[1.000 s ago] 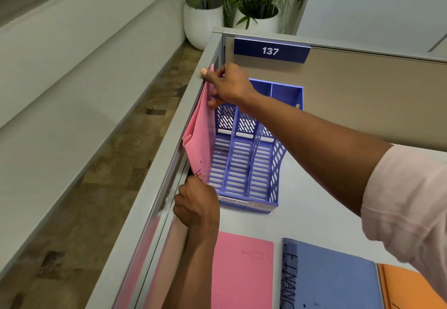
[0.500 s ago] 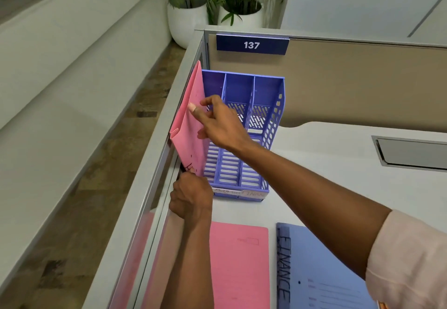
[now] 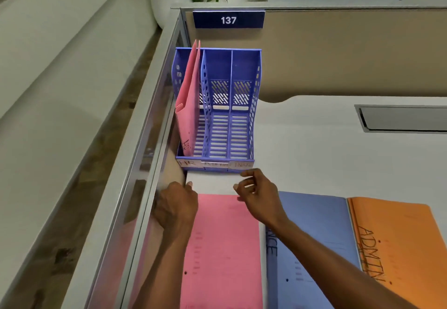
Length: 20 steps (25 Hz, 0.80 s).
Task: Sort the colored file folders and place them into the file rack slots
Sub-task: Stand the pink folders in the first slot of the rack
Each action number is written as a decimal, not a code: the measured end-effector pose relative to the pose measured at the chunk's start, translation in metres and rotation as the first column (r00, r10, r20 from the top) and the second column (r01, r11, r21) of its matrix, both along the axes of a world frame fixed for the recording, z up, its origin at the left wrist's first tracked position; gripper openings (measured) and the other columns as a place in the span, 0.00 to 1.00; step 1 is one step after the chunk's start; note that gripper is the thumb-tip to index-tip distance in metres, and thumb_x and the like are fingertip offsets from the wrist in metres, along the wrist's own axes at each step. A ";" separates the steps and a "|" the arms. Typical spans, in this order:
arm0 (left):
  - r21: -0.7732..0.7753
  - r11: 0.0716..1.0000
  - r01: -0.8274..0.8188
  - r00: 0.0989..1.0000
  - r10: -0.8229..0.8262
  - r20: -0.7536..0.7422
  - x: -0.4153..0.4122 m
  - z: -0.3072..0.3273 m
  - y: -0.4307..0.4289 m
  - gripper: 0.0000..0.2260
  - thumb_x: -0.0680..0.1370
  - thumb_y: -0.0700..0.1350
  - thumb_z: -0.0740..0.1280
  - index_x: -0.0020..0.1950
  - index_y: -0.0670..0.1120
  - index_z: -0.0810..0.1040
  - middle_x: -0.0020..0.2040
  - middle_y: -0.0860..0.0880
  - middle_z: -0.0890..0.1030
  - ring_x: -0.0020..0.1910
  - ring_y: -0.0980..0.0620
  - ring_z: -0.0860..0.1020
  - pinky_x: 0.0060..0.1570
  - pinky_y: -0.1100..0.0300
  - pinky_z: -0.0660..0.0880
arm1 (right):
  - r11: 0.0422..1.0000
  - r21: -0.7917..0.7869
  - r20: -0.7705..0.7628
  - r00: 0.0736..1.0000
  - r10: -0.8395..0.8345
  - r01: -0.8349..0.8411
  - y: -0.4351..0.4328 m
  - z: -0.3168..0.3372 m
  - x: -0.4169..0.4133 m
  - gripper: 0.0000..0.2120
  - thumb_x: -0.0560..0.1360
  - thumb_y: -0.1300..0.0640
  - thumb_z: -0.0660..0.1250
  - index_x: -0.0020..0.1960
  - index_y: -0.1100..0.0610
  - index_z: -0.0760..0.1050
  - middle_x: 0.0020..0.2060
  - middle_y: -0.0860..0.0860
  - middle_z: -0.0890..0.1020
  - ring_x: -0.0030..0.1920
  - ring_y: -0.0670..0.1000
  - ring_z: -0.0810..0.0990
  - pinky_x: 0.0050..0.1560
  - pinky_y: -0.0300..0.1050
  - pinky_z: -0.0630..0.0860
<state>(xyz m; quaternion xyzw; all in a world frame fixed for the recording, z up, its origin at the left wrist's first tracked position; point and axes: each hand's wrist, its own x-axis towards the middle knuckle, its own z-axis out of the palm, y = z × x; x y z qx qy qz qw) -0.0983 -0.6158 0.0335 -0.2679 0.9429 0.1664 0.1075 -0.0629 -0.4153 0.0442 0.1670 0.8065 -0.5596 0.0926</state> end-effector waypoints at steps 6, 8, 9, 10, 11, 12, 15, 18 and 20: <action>0.024 0.991 0.135 0.972 -0.137 0.192 0.104 -0.048 -0.008 0.22 0.77 0.56 0.72 0.64 0.43 0.75 0.61 0.43 0.81 0.61 0.41 0.80 0.53 0.50 0.79 | 0.967 0.202 0.222 0.969 0.107 -0.153 0.020 -0.043 0.077 0.25 0.79 0.50 0.76 0.72 0.54 0.73 0.62 0.54 0.84 0.55 0.52 0.85 0.60 0.51 0.83; 0.067 0.989 0.131 0.961 -0.144 0.235 0.128 -0.059 -0.013 0.28 0.76 0.54 0.74 0.69 0.41 0.71 0.65 0.42 0.79 0.64 0.41 0.78 0.59 0.50 0.78 | 0.957 0.222 0.247 0.960 0.129 -0.186 0.016 -0.050 0.089 0.29 0.78 0.49 0.76 0.75 0.55 0.71 0.66 0.55 0.82 0.58 0.53 0.83 0.62 0.51 0.82; 0.097 0.989 0.111 0.962 -0.132 0.238 0.137 -0.063 -0.015 0.30 0.76 0.54 0.75 0.71 0.40 0.69 0.66 0.42 0.78 0.65 0.41 0.78 0.60 0.50 0.78 | 0.951 0.233 0.257 0.956 0.142 -0.204 0.014 -0.053 0.093 0.31 0.78 0.48 0.76 0.77 0.55 0.69 0.69 0.56 0.81 0.60 0.53 0.83 0.63 0.51 0.81; 0.124 0.988 0.089 0.966 -0.115 0.230 0.143 -0.065 -0.017 0.32 0.76 0.53 0.75 0.72 0.40 0.68 0.67 0.42 0.78 0.66 0.41 0.78 0.61 0.50 0.78 | 0.944 0.242 0.270 0.950 0.157 -0.224 0.011 -0.056 0.097 0.33 0.78 0.47 0.76 0.78 0.55 0.68 0.71 0.56 0.79 0.63 0.54 0.82 0.65 0.51 0.80; 0.143 0.987 0.074 0.970 -0.104 0.218 0.147 -0.067 -0.018 0.33 0.75 0.52 0.76 0.73 0.40 0.67 0.67 0.42 0.78 0.65 0.40 0.78 0.60 0.49 0.78 | 0.936 0.251 0.285 0.943 0.172 -0.246 0.008 -0.059 0.101 0.36 0.78 0.46 0.75 0.80 0.55 0.66 0.73 0.56 0.77 0.66 0.55 0.81 0.68 0.50 0.79; 0.155 0.986 0.068 0.973 -0.099 0.207 0.150 -0.069 -0.019 0.33 0.75 0.52 0.76 0.73 0.39 0.67 0.66 0.42 0.78 0.65 0.40 0.78 0.60 0.49 0.79 | 0.924 0.264 0.299 0.935 0.192 -0.275 0.005 -0.061 0.105 0.38 0.78 0.45 0.75 0.81 0.55 0.63 0.75 0.56 0.75 0.69 0.56 0.79 0.69 0.50 0.76; 0.163 0.985 0.059 0.977 -0.091 0.192 0.152 -0.069 -0.023 0.31 0.75 0.51 0.77 0.70 0.40 0.68 0.65 0.41 0.78 0.63 0.39 0.79 0.57 0.48 0.80 | 0.884 0.290 0.348 0.901 0.260 -0.367 -0.006 -0.067 0.118 0.43 0.78 0.42 0.74 0.83 0.57 0.59 0.76 0.57 0.71 0.74 0.57 0.74 0.71 0.49 0.73; 0.162 0.985 0.056 0.978 -0.087 0.191 0.152 -0.068 -0.026 0.28 0.75 0.51 0.76 0.68 0.40 0.70 0.65 0.42 0.78 0.63 0.40 0.79 0.56 0.49 0.80 | 0.862 0.303 0.414 0.871 0.264 -0.405 -0.014 -0.068 0.126 0.42 0.77 0.41 0.74 0.81 0.59 0.59 0.72 0.58 0.73 0.71 0.58 0.75 0.69 0.50 0.76; 0.140 0.987 0.081 0.975 -0.108 0.193 0.152 -0.069 -0.027 0.27 0.76 0.53 0.75 0.68 0.42 0.71 0.64 0.43 0.78 0.62 0.41 0.79 0.55 0.49 0.80 | 0.869 0.294 0.437 0.865 0.248 -0.398 -0.018 -0.069 0.129 0.41 0.76 0.42 0.75 0.79 0.59 0.61 0.70 0.58 0.75 0.68 0.57 0.77 0.67 0.50 0.80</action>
